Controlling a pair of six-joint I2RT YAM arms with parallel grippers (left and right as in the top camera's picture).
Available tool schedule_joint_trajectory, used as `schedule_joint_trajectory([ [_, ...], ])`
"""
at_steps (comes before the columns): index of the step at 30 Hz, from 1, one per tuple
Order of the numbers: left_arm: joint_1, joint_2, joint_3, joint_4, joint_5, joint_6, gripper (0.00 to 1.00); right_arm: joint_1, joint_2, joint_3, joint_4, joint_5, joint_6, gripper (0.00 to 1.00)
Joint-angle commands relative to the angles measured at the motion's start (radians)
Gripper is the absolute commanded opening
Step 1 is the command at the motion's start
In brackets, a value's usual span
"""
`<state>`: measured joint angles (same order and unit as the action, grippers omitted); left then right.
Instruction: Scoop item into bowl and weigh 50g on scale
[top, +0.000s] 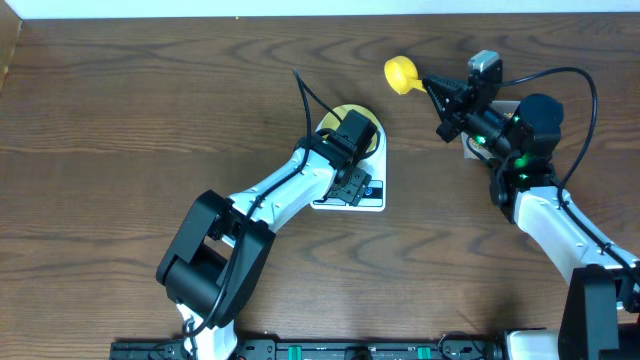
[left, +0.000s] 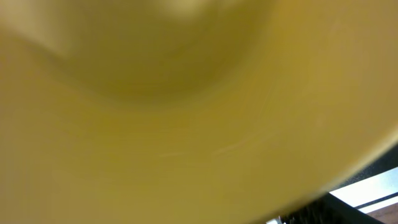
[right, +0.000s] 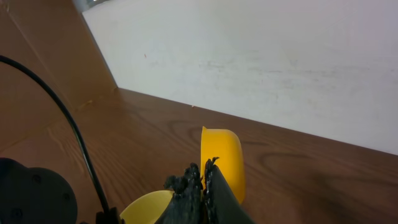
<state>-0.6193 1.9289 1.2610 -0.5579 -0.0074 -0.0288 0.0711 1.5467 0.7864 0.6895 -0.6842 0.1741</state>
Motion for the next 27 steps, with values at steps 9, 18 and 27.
schedule_joint_trajectory([
  [9, -0.004, 0.066, -0.016, -0.014, -0.004, -0.002, 0.80, -0.006, 0.002, 0.019, 0.003, 0.000, -0.015, 0.01],
  [18, -0.004, 0.068, -0.016, -0.012, -0.004, -0.002, 0.80, -0.006, 0.002, 0.019, 0.003, 0.000, -0.015, 0.01],
  [27, -0.004, 0.068, -0.016, -0.012, -0.005, -0.002, 0.80, -0.006, 0.002, 0.019, 0.003, 0.000, -0.015, 0.01],
])
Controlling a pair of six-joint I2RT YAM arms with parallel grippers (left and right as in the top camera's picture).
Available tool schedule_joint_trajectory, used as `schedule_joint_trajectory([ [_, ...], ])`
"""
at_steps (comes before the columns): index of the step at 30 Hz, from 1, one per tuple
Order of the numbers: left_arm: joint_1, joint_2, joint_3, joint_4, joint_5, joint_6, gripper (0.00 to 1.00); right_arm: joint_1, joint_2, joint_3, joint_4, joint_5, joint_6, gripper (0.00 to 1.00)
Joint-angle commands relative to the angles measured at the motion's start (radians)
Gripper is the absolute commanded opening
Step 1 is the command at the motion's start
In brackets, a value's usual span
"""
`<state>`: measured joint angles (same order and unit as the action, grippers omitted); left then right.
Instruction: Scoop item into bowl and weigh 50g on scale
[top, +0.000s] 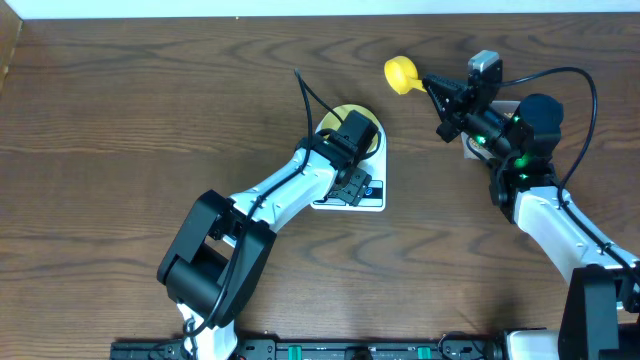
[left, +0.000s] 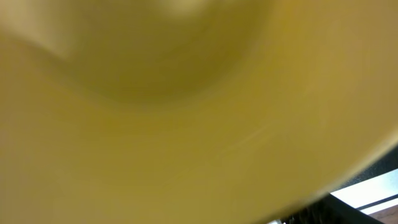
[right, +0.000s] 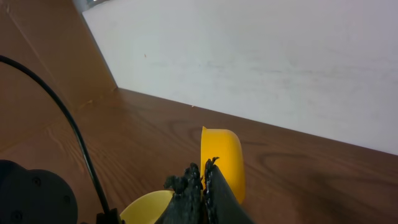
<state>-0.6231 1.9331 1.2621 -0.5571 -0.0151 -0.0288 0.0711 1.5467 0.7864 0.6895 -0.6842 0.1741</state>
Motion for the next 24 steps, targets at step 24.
schedule_joint_trajectory([
  [24, 0.000, -0.058, -0.007, -0.014, 0.003, -0.002, 0.80, -0.006, 0.002, 0.019, 0.003, 0.000, -0.023, 0.01],
])
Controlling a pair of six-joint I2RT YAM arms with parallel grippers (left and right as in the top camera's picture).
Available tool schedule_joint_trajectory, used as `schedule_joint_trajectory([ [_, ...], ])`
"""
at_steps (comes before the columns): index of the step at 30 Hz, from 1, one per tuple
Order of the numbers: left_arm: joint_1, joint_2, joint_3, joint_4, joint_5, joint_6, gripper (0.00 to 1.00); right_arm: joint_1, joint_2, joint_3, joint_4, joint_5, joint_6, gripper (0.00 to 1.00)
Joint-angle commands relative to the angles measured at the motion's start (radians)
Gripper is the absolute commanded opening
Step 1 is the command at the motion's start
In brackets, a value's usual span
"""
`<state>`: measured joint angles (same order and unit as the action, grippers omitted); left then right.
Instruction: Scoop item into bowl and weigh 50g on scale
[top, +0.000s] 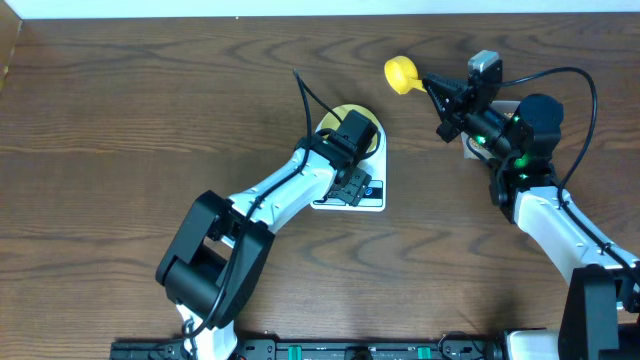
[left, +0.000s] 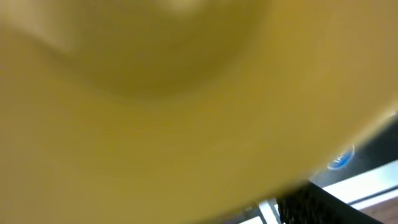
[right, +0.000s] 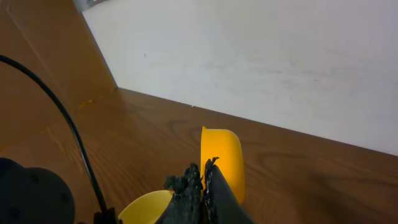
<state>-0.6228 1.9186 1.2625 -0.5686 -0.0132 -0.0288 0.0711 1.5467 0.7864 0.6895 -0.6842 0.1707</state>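
Observation:
A yellow bowl (top: 340, 117) stands on the white scale (top: 352, 198) at mid-table. My left gripper (top: 352, 135) sits right on the bowl. The bowl's blurred yellow surface (left: 155, 93) fills the left wrist view, so the jaws are hidden apart from one black finger (left: 339, 205) beside a strip of scale (left: 373, 186). My right gripper (top: 433, 86) is shut on the handle of a yellow scoop (top: 402, 73), held above the table to the right of the bowl. In the right wrist view, the scoop (right: 224, 158) stands on edge past the closed fingertips (right: 186, 180), with the bowl (right: 146, 208) low at the left.
A white object (top: 472, 150) lies partly hidden under the right arm. A black cable (top: 305, 95) rises from the left wrist over the bowl. A pale wall (right: 249, 56) bounds the table's far edge, and a brown side panel (right: 37, 68) stands at the left.
In the left wrist view the bowl's edge has shifted up and to the left, baring more of the scale and a black finger. The overhead and right wrist views look unchanged.
At each earlier moment my left gripper was at the bowl on the scale and my right gripper held the scoop raised to the right of it. Only the left wrist view has shifted slightly against the bowl by now.

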Motion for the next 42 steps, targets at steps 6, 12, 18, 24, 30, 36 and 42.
schedule_joint_trajectory([
  [6, 0.000, -0.084, -0.007, -0.021, 0.001, -0.002, 0.80, -0.006, 0.002, 0.019, 0.003, 0.000, -0.020, 0.01],
  [12, 0.000, -0.099, -0.008, -0.059, 0.001, -0.002, 0.80, -0.006, 0.002, 0.019, 0.003, 0.000, -0.021, 0.01],
  [18, 0.000, -0.099, -0.007, -0.076, 0.001, -0.002, 0.80, -0.006, 0.002, 0.019, 0.002, 0.000, -0.031, 0.01],
  [24, -0.001, -0.103, -0.008, -0.079, 0.002, -0.018, 0.80, -0.006, 0.002, 0.019, 0.002, 0.000, -0.031, 0.01],
  [30, 0.000, -0.103, -0.008, -0.079, 0.002, -0.035, 0.80, -0.006, 0.002, 0.019, 0.002, 0.000, -0.031, 0.01],
  [36, 0.000, -0.107, -0.007, -0.079, 0.005, -0.059, 0.80, -0.006, 0.002, 0.019, 0.002, 0.000, -0.031, 0.01],
  [42, 0.000, -0.130, -0.007, -0.079, 0.005, -0.063, 0.80, -0.006, 0.002, 0.019, 0.002, 0.000, -0.031, 0.01],
])
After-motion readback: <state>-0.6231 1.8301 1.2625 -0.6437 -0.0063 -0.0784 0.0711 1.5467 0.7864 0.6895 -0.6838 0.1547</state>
